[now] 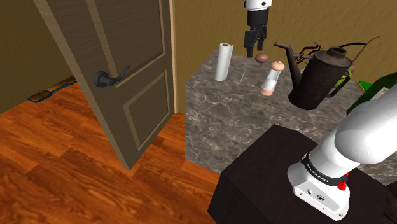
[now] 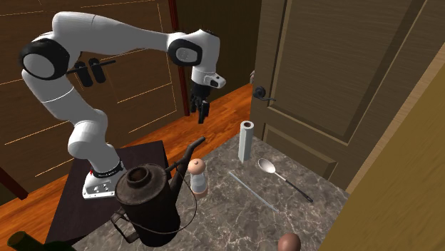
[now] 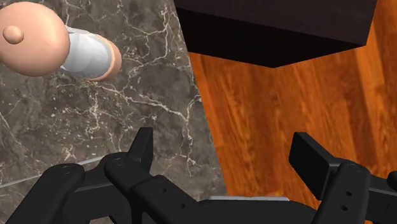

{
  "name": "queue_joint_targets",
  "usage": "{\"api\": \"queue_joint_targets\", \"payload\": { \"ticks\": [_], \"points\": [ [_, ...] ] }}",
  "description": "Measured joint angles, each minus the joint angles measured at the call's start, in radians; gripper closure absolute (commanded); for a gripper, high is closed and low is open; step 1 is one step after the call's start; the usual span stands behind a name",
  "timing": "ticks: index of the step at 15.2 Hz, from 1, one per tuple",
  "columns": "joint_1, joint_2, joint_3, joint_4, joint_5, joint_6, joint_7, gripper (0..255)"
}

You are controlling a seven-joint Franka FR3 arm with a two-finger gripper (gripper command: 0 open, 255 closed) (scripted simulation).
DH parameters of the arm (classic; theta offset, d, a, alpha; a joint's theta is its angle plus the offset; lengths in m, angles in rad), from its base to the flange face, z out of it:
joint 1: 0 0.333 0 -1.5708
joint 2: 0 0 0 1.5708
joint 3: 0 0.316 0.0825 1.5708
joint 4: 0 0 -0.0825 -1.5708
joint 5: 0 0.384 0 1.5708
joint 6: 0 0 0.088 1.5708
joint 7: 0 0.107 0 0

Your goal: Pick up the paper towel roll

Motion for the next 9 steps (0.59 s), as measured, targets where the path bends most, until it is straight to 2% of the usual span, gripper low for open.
{"api": "queue_joint_targets", "payload": {
  "ticks": [6, 9],
  "points": [
    [-0.020, 0.257, -0.027, 0.272, 0.041, -0.013, -0.062, 0],
    [-0.035, 0.390, -0.035, 0.438, 0.067, -0.048, -0.092, 0]
  ]
}}
